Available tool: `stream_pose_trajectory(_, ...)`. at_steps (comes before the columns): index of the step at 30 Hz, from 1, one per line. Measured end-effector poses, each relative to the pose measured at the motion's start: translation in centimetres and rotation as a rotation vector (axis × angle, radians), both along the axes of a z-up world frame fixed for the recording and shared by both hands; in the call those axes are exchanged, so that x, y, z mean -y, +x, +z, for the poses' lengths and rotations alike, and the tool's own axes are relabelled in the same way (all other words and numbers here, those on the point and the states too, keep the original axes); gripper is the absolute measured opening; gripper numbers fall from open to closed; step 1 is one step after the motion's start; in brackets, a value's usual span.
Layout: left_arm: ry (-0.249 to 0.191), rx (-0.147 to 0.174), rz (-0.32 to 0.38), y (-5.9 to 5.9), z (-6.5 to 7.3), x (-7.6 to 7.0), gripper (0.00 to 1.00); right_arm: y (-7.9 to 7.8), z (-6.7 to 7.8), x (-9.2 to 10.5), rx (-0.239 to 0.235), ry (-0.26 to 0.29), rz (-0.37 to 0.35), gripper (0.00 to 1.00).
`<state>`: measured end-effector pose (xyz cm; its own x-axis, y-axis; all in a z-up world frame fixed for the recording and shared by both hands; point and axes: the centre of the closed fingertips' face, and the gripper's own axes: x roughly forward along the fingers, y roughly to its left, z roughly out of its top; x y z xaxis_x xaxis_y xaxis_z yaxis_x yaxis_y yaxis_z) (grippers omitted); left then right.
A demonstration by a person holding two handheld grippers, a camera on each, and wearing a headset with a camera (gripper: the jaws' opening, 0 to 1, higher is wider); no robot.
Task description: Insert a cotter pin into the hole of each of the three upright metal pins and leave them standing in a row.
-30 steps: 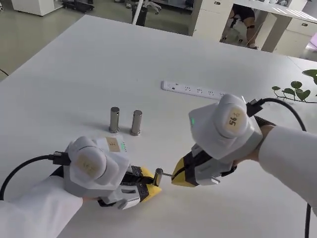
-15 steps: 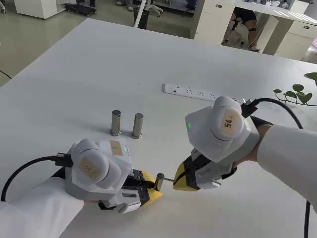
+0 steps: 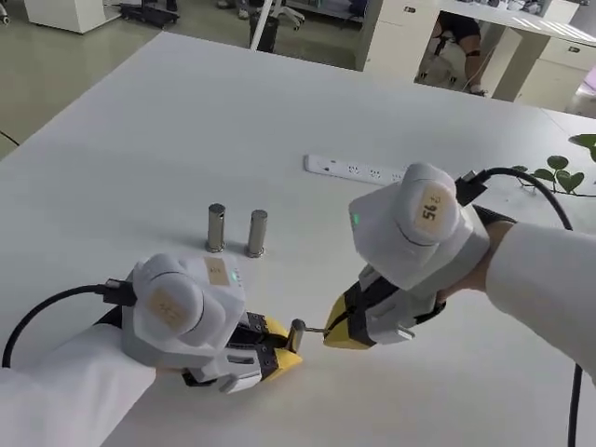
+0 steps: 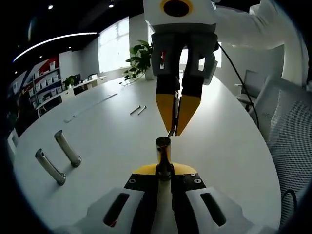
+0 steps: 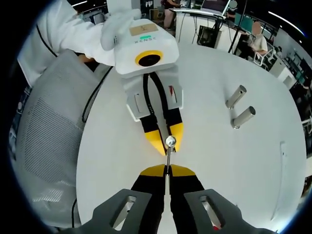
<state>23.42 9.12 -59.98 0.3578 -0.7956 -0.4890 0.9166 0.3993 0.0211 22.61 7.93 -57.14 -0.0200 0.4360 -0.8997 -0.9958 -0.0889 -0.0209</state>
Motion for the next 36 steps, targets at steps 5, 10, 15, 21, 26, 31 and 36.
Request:
stream_pose_trajectory(5, -0.001, 0.0, -0.002, 0.0, 0.0, 0.0, 0.07, 0.1, 0.0, -0.1, 0.009, 0.01, -0.01, 0.0)
stream_pose_trajectory(10, -0.005, 0.001, 0.001, 0.0, 0.0, 0.0, 0.07, 0.3, -0.2, -0.4, 0.019, 0.017, -0.014, 0.0)
stream_pose_trajectory(15, -0.002, 0.004, -0.001, 0.1, 0.0, 0.0, 0.07, 0.1, -0.3, -0.9, 0.016, 0.037, -0.024, 0.0)
stream_pose_trajectory(21, -0.005, 0.002, -0.001, 0.1, -0.1, 0.0, 0.07, 0.2, -0.3, -1.5, 0.027, 0.042, -0.009, 0.0)
stream_pose_trajectory(26, -0.005, 0.0, 0.0, 0.1, -0.1, 0.1, 0.07, 0.1, -0.2, -2.2, 0.046, 0.051, 0.018, 0.0)
stream_pose_trajectory(31, -0.007, 0.0, 0.006, 0.1, -0.1, 0.1, 0.07, 0.1, -0.2, -2.1, 0.073, 0.031, 0.086, 0.0)
stream_pose_trajectory(36, -0.011, -0.003, 0.011, 0.2, -0.1, 0.1, 0.07, 0.1, 0.4, -2.3, 0.104, 0.078, 0.086, 0.17)
